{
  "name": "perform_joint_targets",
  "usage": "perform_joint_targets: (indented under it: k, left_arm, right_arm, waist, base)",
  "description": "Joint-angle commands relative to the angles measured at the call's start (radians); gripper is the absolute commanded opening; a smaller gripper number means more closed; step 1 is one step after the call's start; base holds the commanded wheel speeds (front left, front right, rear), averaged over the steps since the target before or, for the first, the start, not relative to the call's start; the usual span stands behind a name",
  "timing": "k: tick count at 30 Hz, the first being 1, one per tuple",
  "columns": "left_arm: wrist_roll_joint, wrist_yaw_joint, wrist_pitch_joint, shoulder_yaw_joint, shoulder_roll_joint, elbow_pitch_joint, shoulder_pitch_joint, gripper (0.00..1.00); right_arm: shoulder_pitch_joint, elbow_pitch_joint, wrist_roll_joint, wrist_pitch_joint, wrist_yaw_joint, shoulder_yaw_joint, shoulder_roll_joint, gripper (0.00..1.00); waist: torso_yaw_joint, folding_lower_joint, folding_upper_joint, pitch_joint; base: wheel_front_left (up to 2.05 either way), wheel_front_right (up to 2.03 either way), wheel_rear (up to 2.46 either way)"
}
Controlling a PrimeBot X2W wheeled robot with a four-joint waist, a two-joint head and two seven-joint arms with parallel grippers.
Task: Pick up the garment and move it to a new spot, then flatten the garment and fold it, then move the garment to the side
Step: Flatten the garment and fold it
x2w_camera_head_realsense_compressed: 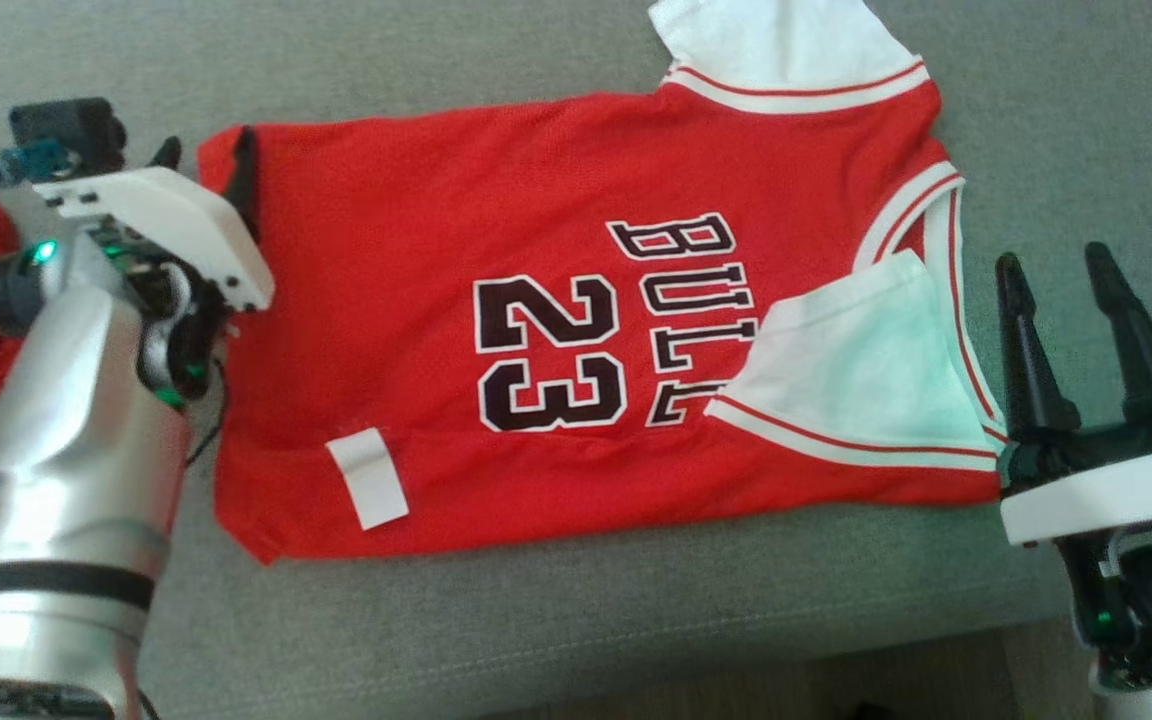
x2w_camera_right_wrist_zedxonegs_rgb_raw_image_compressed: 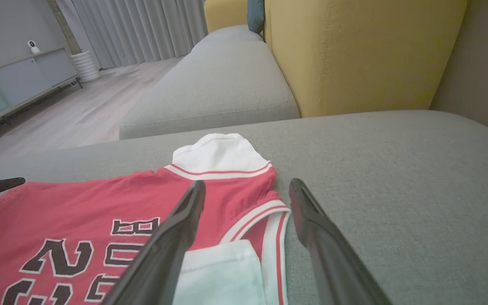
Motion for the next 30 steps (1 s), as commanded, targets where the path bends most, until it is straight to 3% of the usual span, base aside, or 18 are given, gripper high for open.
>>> perform_joint_targets:
  k: [1, 8, 9, 10, 12, 15, 17, 18, 19, 20, 21, 30]
  left_arm:
    - [-0.006, -0.009, 0.009, 0.034, 0.046, 0.007, -0.053, 1.0]
    - [-0.041, -0.048, 0.078, 0.036, 0.045, 0.156, -0.129, 1.0]
    - [-0.042, -0.051, 0.087, 0.033, 0.044, 0.167, -0.136, 0.95]
    - [-0.045, -0.055, 0.096, 0.031, 0.041, 0.176, -0.143, 0.82]
    - [-0.046, -0.06, 0.116, 0.023, 0.037, 0.192, -0.152, 0.71]
    - [-0.054, -0.063, 0.149, 0.016, 0.03, 0.208, -0.164, 0.61]
    - [-0.06, -0.066, 0.158, 0.016, 0.028, 0.211, -0.167, 0.47]
    - [-0.06, -0.066, 0.158, 0.016, 0.028, 0.211, -0.167, 0.47]
    - [-0.062, -0.069, 0.163, 0.015, 0.027, 0.213, -0.169, 0.3]
    - [-0.062, -0.069, 0.163, 0.015, 0.027, 0.213, -0.169, 0.3]
    - [-0.061, -0.074, 0.162, 0.01, 0.028, 0.211, -0.171, 0.0]
    - [-0.045, -0.062, 0.079, 0.002, 0.034, 0.157, -0.193, 0.0]
  right_arm:
    - [-0.012, -0.025, 0.011, -0.01, 0.004, 0.02, -0.005, 1.0]
    - [-0.014, 0.003, 0.014, -0.027, 0.004, 0.012, 0.001, 1.0]
    - [-0.016, 0.006, 0.015, -0.028, 0.004, 0.01, 0.0, 1.0]
    - [-0.018, 0.01, 0.016, -0.028, 0.004, 0.01, -0.001, 1.0]
    - [-0.02, 0.013, 0.013, -0.027, 0.004, 0.009, 0.001, 1.0]
    - [-0.021, 0.016, 0.012, -0.022, 0.004, 0.009, 0.006, 1.0]
    - [-0.019, 0.015, 0.011, -0.018, 0.004, 0.008, 0.007, 1.0]
    - [-0.019, 0.015, 0.011, -0.018, 0.004, 0.008, 0.007, 1.0]
    - [-0.019, 0.016, 0.012, -0.016, 0.004, 0.007, 0.008, 1.0]
    - [-0.019, 0.016, 0.012, -0.016, 0.004, 0.007, 0.008, 1.0]
    - [-0.021, 0.017, 0.013, -0.012, 0.004, 0.005, 0.008, 1.0]
    - [-0.133, 0.086, 0.039, 0.009, 0.004, -0.015, -0.06, 1.0]
  waist:
    - [-0.017, -0.0003, 0.0, 0.02]
    - [-0.015, -0.0003, 0.0, 0.03]
    - [-0.013, -0.0003, 0.0, 0.03]
    - [-0.012, -0.0003, 0.0, 0.03]
    - [-0.007, -0.0003, 0.0, 0.029]
    - [0.0, -0.0003, 0.0, 0.025]
    - [0.002, -0.0003, 0.0, 0.024]
    - [0.002, -0.0003, 0.0, 0.024]
    - [0.003, -0.0003, 0.0, 0.023]
    - [0.003, -0.0003, 0.0, 0.023]
    - [0.002, -0.0003, 0.0, 0.021]
    - [0.012, -0.0003, 0.0, 0.019]
  base:
    - [0.0, 0.0, 0.0]
    - [0.0, 0.0, 0.0]
    - [0.0, 0.0, 0.0]
    - [0.0, 0.0, 0.0]
    - [0.0, 0.0, 0.0]
    - [0.0, 0.0, 0.0]
    - [0.0, 0.0, 0.0]
    - [0.0, 0.0, 0.0]
    - [0.0, 0.0, 0.0]
    - [0.0, 0.0, 0.0]
    - [0.0, 0.0, 0.0]
    - [0.0, 0.0, 0.0]
